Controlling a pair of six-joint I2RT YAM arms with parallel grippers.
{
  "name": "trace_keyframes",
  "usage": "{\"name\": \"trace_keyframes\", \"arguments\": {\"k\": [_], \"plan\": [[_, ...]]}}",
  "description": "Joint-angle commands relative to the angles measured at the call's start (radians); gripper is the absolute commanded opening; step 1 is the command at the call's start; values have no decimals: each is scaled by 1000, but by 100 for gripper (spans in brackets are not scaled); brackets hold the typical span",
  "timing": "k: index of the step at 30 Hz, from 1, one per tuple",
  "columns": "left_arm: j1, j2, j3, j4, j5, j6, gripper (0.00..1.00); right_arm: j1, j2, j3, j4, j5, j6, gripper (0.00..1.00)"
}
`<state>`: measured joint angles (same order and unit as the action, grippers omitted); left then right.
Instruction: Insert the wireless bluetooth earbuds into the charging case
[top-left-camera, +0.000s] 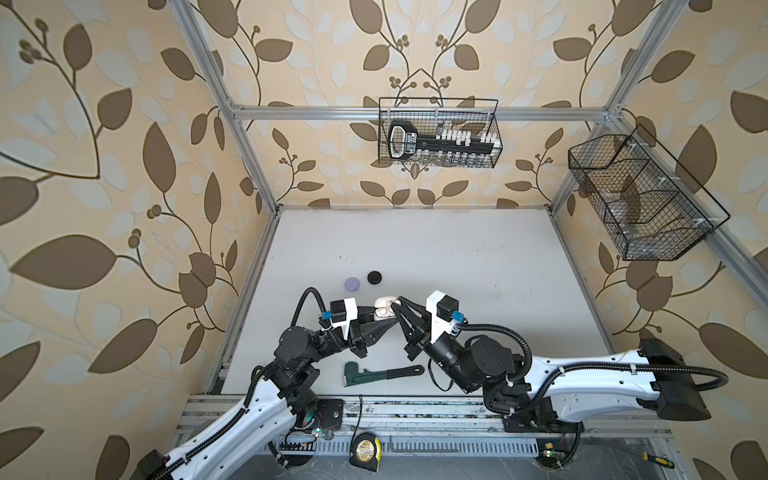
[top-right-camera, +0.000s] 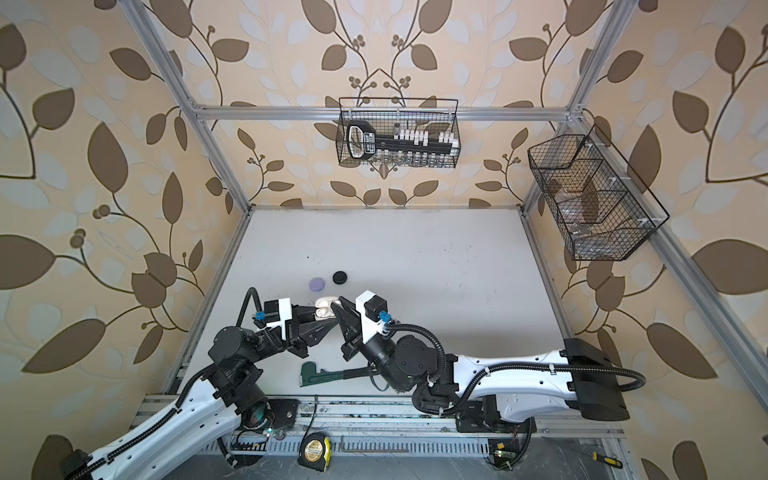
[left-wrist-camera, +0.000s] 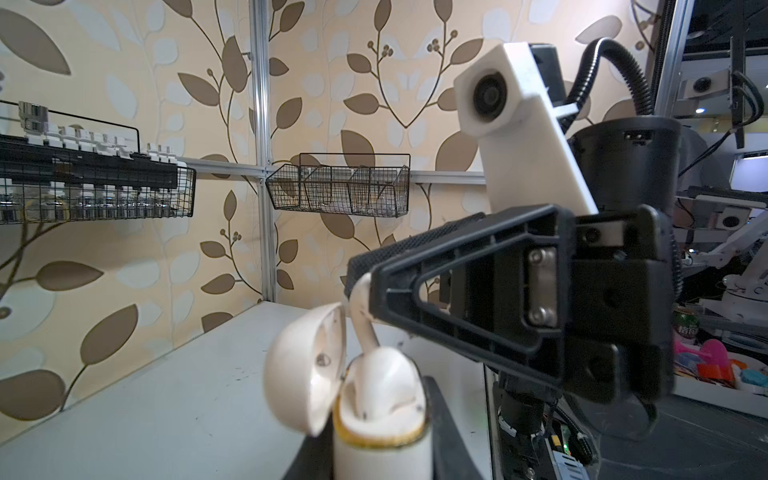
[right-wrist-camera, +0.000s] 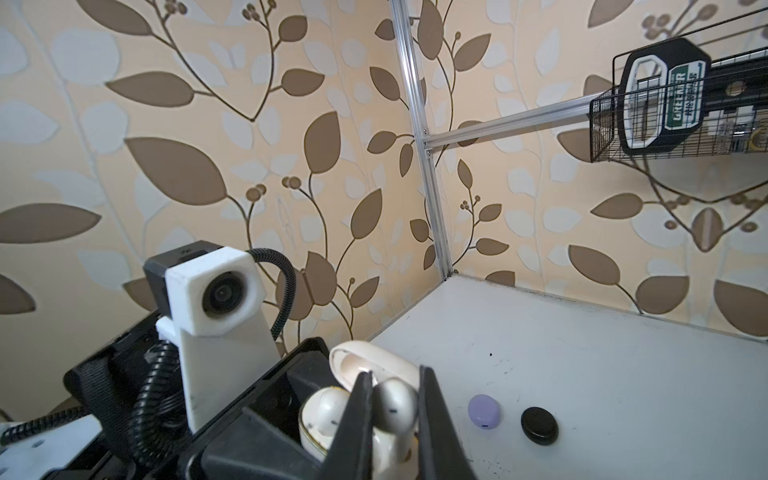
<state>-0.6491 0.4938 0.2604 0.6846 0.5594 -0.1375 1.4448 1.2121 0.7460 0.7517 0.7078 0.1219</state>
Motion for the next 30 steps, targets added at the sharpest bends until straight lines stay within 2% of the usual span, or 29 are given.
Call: {"name": "trace_keyframes", "arguments": {"k": [1, 11, 15, 30], "plan": [[3, -12, 39, 151, -95, -10, 0, 25, 20, -32, -29, 28, -20, 5], [3, -12, 40, 150, -107, -10, 0, 42, 22, -31, -27, 25, -18, 11], [3, -13, 37, 161, -55, 7, 0, 42, 32, -8, -58, 33, -15, 12], [3, -43, 40, 34, -50, 183, 0, 48, 33, 36, -153, 32, 22, 8]]}}
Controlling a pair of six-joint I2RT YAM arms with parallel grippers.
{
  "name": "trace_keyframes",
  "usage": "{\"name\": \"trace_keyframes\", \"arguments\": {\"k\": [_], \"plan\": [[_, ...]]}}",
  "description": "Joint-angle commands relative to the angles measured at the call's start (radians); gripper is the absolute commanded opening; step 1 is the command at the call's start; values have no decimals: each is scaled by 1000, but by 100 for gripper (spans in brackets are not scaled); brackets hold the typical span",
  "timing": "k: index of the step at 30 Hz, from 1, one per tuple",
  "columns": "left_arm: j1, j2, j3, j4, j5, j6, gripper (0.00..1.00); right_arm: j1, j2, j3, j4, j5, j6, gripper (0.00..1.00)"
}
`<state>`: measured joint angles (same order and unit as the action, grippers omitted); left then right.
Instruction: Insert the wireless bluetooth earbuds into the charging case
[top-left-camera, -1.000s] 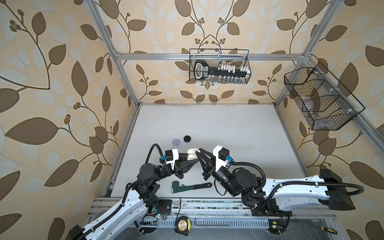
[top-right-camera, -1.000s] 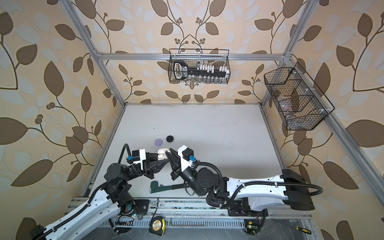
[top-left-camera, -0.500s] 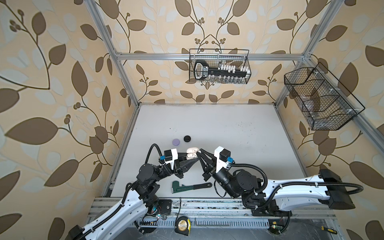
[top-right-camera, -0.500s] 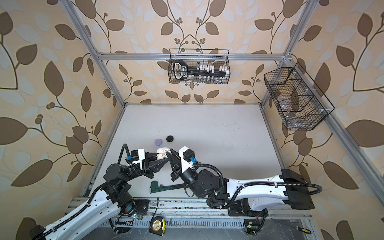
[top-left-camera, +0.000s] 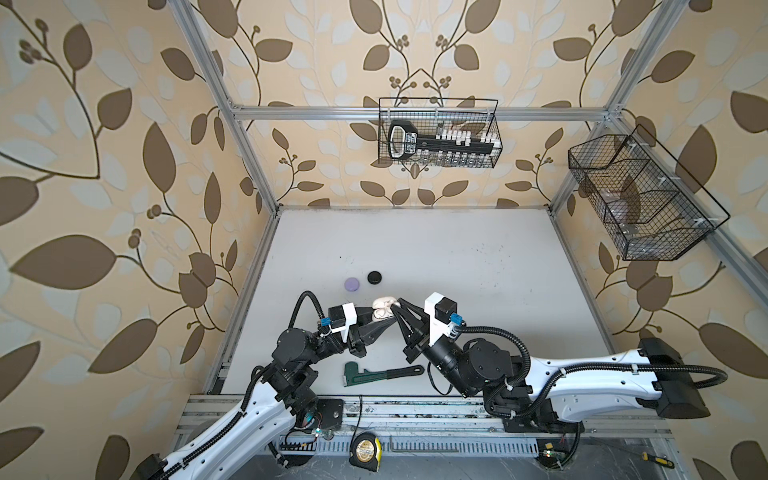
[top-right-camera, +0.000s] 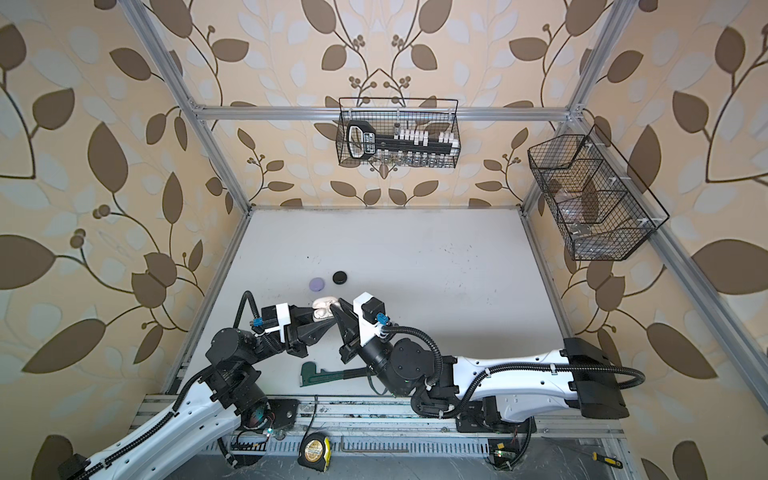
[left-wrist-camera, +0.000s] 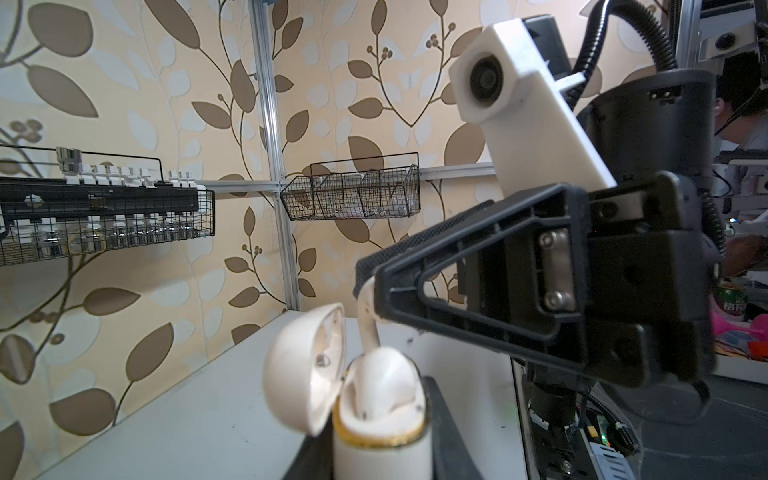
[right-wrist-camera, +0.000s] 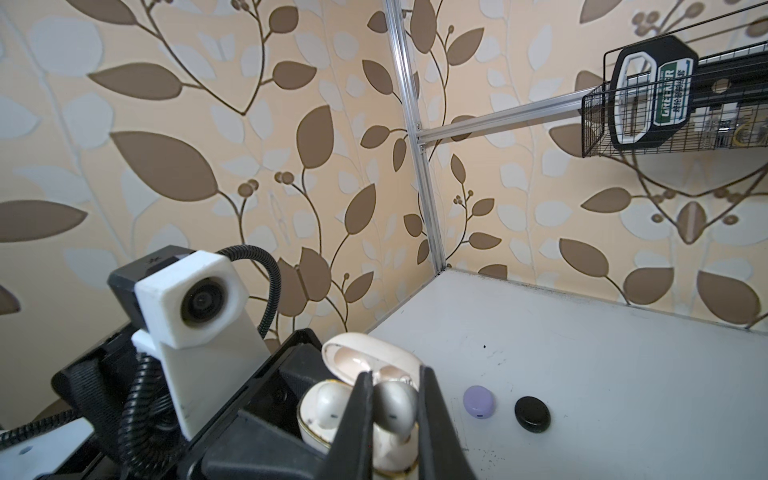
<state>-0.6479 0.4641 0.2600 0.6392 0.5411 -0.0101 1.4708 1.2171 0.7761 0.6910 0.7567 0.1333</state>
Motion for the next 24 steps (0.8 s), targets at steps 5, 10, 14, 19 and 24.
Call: {"name": "trace_keyframes", "arguments": {"k": [5, 10, 14, 19, 24], "plan": [[2, -5, 51, 60, -70, 70, 0, 35, 49, 8, -84, 12, 9, 8], [2, -13, 50, 61, -100, 59, 0, 43, 57, -7, -57, 51, 2, 7], [2, -17, 51, 59, -119, 48, 0, 48, 68, -7, -47, 62, -6, 7], [2, -19, 58, 42, -108, 55, 0, 48, 89, 35, -96, 62, -10, 7], [2, -19, 55, 38, -95, 65, 0, 47, 102, 69, -145, 62, 4, 8]]}}
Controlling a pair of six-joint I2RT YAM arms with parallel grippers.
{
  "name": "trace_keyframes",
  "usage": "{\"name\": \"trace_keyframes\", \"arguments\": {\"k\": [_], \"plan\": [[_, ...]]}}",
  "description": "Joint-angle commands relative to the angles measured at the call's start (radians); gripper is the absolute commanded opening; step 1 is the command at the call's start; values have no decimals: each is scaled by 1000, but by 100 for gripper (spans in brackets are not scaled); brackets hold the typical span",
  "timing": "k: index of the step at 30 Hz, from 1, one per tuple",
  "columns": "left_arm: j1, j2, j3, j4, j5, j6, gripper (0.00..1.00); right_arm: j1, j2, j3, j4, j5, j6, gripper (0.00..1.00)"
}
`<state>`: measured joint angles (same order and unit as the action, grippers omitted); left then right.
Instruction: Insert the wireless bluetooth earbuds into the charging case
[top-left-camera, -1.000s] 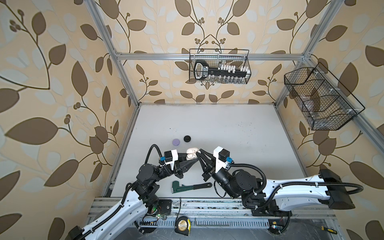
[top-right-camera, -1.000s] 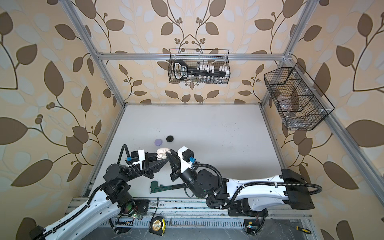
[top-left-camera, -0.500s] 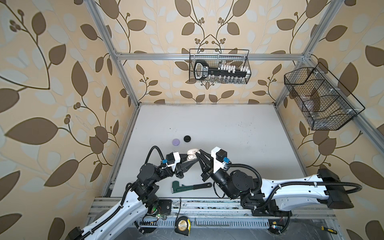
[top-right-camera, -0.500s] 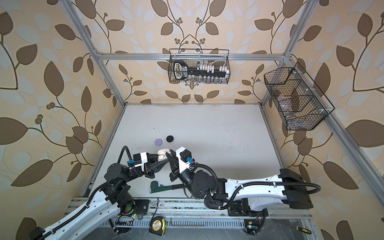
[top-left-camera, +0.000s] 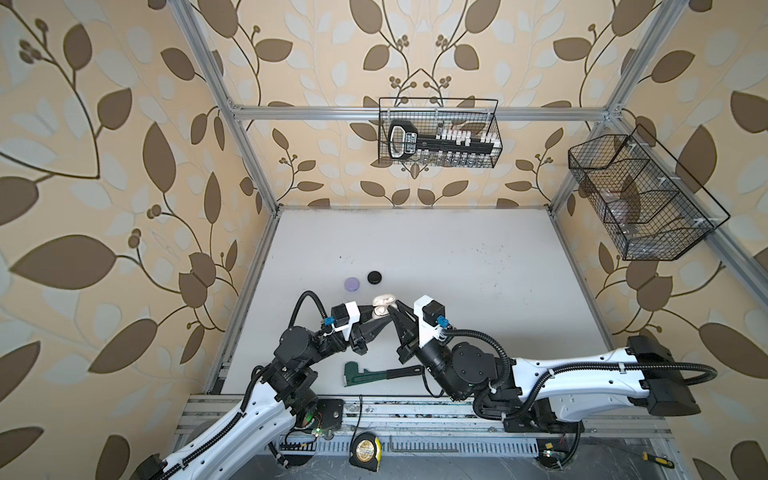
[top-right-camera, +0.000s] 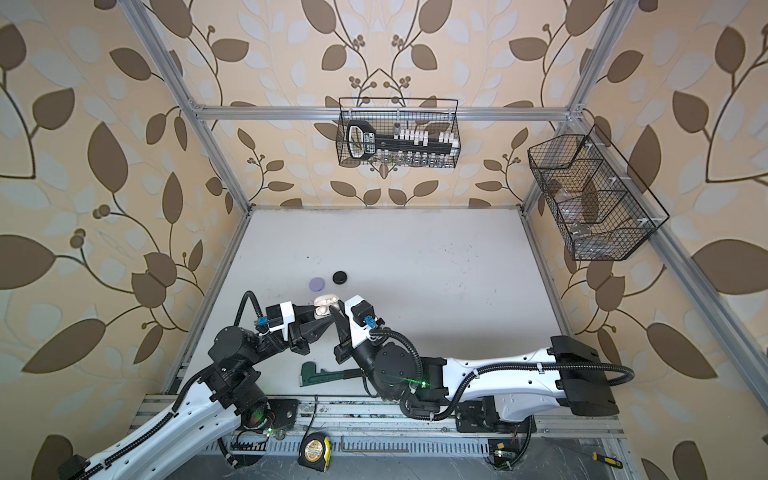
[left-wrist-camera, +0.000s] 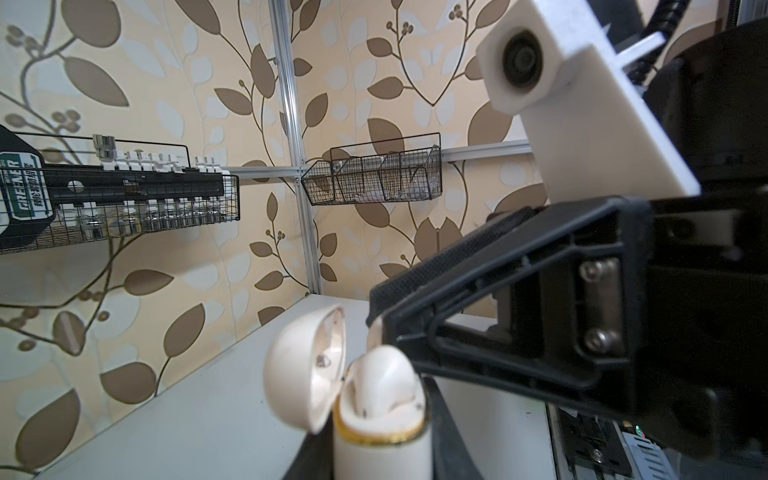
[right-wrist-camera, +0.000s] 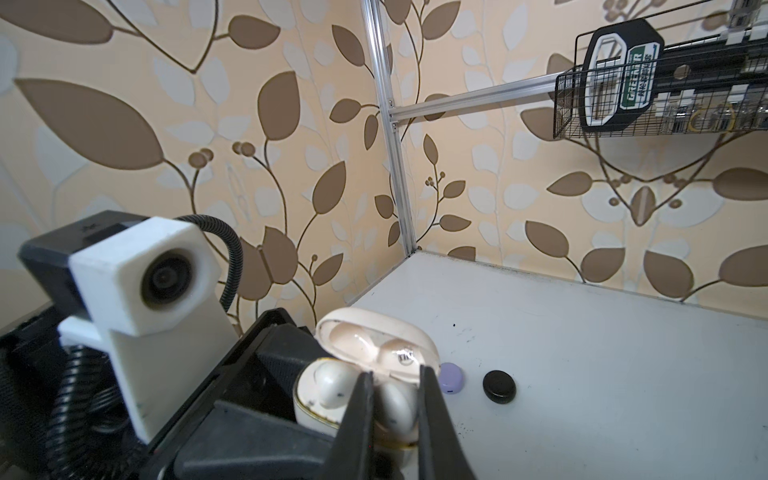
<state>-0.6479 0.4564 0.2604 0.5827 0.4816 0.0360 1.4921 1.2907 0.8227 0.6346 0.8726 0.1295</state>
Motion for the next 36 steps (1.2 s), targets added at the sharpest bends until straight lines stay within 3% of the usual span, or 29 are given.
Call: {"name": "trace_keyframes", "arguments": {"k": [1, 6, 11, 19, 22, 27, 36], "plan": [[1, -13, 52, 101, -29, 19, 0, 26, 28, 28, -97, -53, 10, 10], [2, -24, 39, 110, -31, 15, 0, 25, -5, 36, -125, -82, 8, 29], [2, -21, 34, 105, -32, 18, 0, 25, -61, 50, -169, -151, -11, 29], [1, -32, 39, 61, 69, 56, 0, 5, -257, 25, -267, -26, -24, 31], [2, -21, 37, 66, 149, 73, 0, -106, -310, 27, -379, -149, 89, 30], [2, 20, 51, 92, 284, 68, 0, -335, -251, 26, -474, -528, 271, 31], [1, 86, 62, 93, 316, 52, 0, -351, -159, 37, -335, -783, 255, 32]]}}
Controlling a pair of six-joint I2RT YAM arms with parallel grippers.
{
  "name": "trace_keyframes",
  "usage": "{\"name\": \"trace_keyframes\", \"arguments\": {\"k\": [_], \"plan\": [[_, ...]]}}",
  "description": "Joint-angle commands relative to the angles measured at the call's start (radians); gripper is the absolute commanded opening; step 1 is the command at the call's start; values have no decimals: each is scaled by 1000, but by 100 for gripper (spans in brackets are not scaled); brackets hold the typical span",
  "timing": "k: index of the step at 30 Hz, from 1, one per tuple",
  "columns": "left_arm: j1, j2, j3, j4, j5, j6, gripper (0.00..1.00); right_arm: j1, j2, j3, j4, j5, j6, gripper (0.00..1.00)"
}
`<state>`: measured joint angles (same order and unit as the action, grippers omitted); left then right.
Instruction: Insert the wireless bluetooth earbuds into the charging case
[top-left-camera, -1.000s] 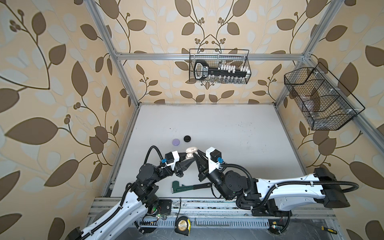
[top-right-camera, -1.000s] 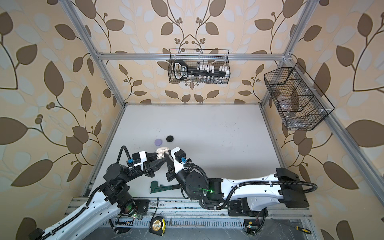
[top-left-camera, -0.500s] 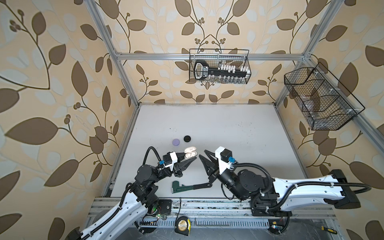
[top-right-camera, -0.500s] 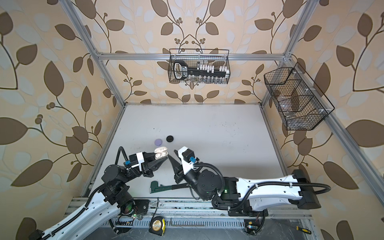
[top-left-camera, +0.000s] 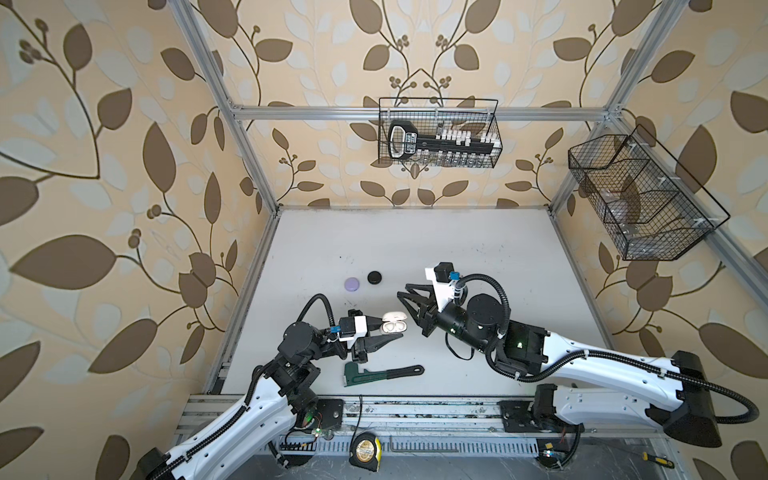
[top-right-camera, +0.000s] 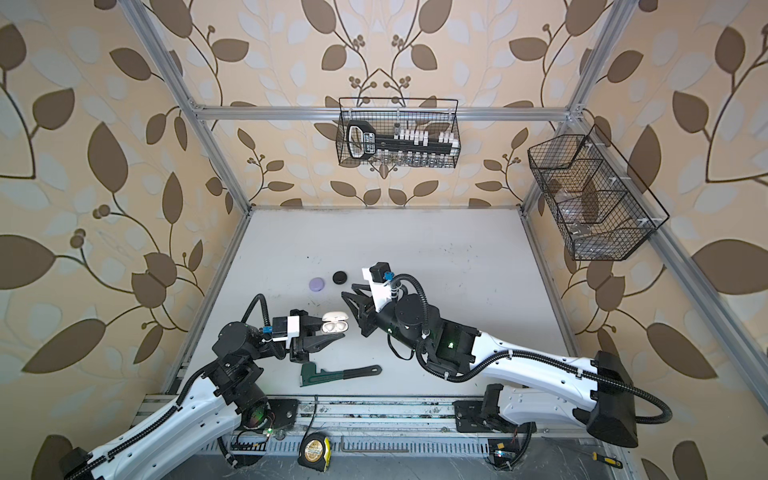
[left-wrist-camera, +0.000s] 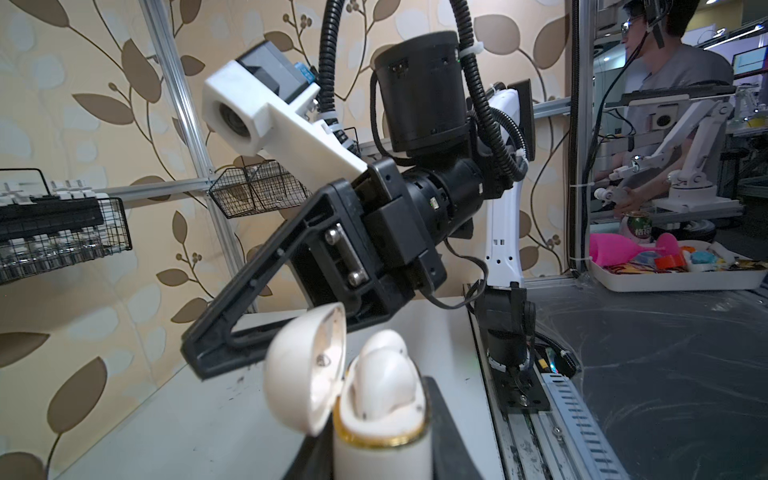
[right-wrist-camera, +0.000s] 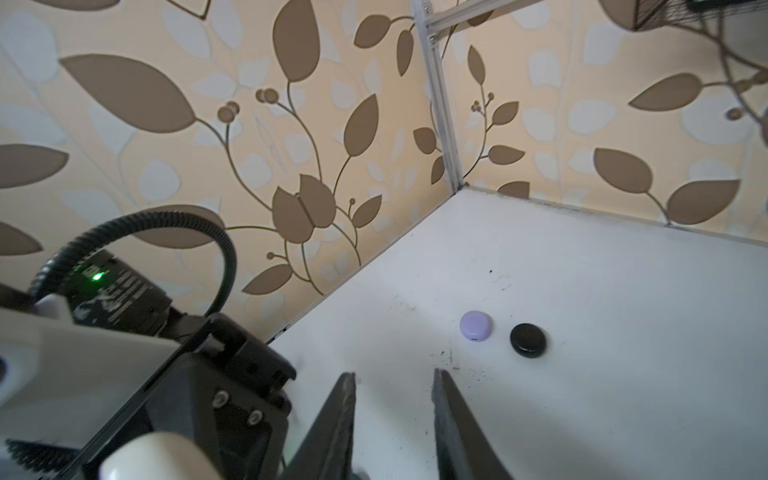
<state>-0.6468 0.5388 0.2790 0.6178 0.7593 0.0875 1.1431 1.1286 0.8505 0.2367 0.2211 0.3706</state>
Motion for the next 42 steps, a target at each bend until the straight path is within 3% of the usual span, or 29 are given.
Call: {"name": "trace_keyframes", "arguments": {"k": [1, 9, 11, 13, 16, 19, 23, 28, 29, 32, 33, 34, 38, 40, 42], "plan": [[1, 4, 40, 52, 29, -1, 0, 3, 1, 6, 77, -142, 9, 32], [0, 30, 26, 38, -65, -38, 0, 29, -100, -89, 159, -169, -36, 32], [1, 67, 31, 40, -97, -69, 0, 35, -140, -89, 88, -39, -48, 32], [1, 154, 26, 78, -184, -153, 0, 10, -198, -84, -35, 174, -31, 34], [1, 348, 10, 201, -316, -342, 0, -156, -259, -67, -218, 389, 10, 48], [-6, 564, 35, 231, -423, -508, 0, -415, -242, -93, -284, 418, -27, 57], [-43, 785, 67, 261, -516, -603, 0, -728, -183, -243, -87, 276, -142, 64], [-70, 977, 102, 299, -549, -661, 0, -845, -82, -371, 98, 365, -258, 67], [-77, 992, 106, 295, -557, -664, 3, -845, -71, -392, 129, 399, -293, 67], [-86, 1010, 111, 250, -592, -652, 35, -879, -54, -479, 261, 415, -341, 68], [-86, 1006, 108, 230, -616, -640, 59, -898, -49, -505, 297, 400, -336, 69], [-86, 997, 105, 206, -647, -626, 98, -923, -41, -527, 327, 382, -322, 69], [-69, 921, 118, 70, -712, -569, 99, -998, 41, -588, 470, 308, -298, 69], [-39, 817, 132, -48, -742, -532, 99, -1023, 96, -586, 524, 304, -296, 68], [13, 703, 140, -184, -793, -471, 99, -1063, 173, -630, 684, 197, -308, 69]]}}
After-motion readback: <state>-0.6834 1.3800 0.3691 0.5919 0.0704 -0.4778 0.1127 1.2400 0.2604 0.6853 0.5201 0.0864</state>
